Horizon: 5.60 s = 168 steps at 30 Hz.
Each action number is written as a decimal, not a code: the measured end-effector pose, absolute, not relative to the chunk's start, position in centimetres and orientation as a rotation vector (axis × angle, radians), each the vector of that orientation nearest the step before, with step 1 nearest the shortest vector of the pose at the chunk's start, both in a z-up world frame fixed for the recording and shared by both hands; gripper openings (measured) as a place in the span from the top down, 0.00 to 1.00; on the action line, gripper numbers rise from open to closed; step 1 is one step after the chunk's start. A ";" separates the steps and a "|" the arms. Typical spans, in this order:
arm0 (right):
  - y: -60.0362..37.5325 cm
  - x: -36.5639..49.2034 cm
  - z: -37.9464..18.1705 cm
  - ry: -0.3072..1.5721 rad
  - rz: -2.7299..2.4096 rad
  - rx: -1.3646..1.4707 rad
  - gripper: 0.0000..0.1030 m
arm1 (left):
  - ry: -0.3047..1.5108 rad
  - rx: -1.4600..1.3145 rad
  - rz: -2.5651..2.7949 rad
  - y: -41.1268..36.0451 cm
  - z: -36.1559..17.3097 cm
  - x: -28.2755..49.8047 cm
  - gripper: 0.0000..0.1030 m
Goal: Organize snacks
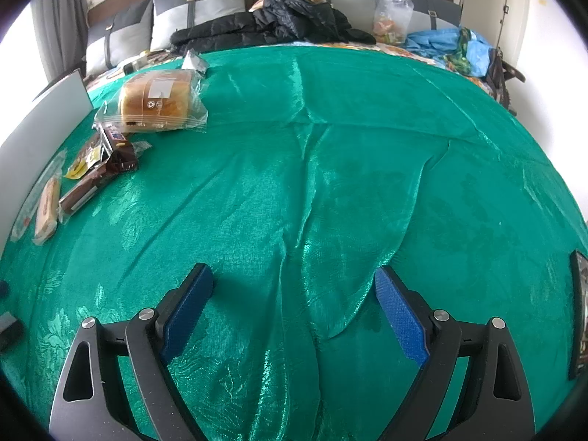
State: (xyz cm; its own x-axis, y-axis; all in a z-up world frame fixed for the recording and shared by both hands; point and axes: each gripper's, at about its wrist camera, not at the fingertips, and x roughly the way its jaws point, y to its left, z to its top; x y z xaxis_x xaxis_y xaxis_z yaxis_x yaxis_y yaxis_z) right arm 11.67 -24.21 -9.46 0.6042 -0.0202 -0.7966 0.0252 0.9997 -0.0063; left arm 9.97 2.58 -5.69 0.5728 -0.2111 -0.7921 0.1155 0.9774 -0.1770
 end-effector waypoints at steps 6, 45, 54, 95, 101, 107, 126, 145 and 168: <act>-24.2 11.7 -9.5 0.922 -0.026 0.006 0.11 | 1.017 -0.179 -0.105 5.9 -5.3 18.3 0.18; -24.3 11.6 -9.4 0.922 -0.026 0.007 0.11 | 0.980 0.005 -0.030 4.4 -10.7 10.7 0.03; -24.3 11.6 -9.4 0.922 -0.024 0.009 0.10 | 0.968 0.009 -0.032 4.5 -10.7 10.3 0.00; -18.2 12.8 -7.9 1.073 0.199 0.069 0.13 | 0.954 0.018 -0.048 5.7 -10.7 8.4 0.00; -5.4 15.3 -6.3 1.200 0.468 -0.025 0.14 | 0.953 0.018 -0.048 5.7 -10.8 8.3 0.00; -3.7 18.1 -7.9 1.257 0.379 0.029 0.39 | 0.952 0.018 -0.048 5.7 -10.8 8.4 0.00; -7.7 17.7 -7.4 1.286 0.437 0.154 0.50 | 0.949 0.017 -0.048 5.8 -10.8 8.4 0.00; -14.5 9.9 -8.2 1.125 0.335 -0.173 0.68 | 0.948 0.017 -0.047 5.8 -10.8 8.5 0.00; -20.1 9.8 -9.7 0.907 0.145 -0.078 0.20 | 0.946 0.017 -0.047 5.9 -10.9 8.6 0.00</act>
